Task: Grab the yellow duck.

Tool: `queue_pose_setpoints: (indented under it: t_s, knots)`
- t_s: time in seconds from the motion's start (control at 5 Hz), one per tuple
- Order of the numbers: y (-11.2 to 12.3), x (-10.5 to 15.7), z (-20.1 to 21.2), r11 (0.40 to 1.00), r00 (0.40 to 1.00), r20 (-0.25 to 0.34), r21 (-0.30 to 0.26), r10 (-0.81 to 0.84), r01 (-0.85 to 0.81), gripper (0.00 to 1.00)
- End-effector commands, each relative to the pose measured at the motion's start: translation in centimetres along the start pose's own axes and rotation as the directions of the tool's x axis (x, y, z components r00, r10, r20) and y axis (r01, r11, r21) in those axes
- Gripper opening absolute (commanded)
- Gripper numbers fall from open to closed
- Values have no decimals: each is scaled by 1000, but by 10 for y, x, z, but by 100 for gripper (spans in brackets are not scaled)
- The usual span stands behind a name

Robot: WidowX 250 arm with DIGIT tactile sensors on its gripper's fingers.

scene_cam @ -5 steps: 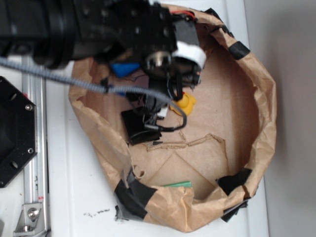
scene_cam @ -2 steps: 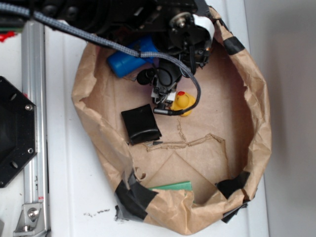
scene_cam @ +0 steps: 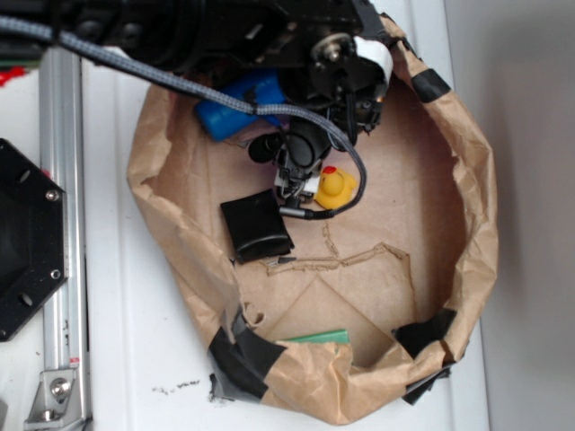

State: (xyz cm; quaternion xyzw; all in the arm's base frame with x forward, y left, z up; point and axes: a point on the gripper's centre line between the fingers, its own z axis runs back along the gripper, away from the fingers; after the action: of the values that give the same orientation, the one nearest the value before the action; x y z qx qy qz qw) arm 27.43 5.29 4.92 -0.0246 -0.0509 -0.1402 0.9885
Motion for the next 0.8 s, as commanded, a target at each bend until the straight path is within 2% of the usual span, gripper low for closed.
queue_pose_setpoints:
  t_s: [0.0, 0.2, 0.6]
  knots:
    - [-10, 13, 27, 997, 996, 84, 73, -9, 2, 100]
    - [-4, 14, 25, 996, 995, 96, 76, 30, -37, 100]
    - [-5, 18, 5, 995, 997, 67, 85, 46, -52, 100]
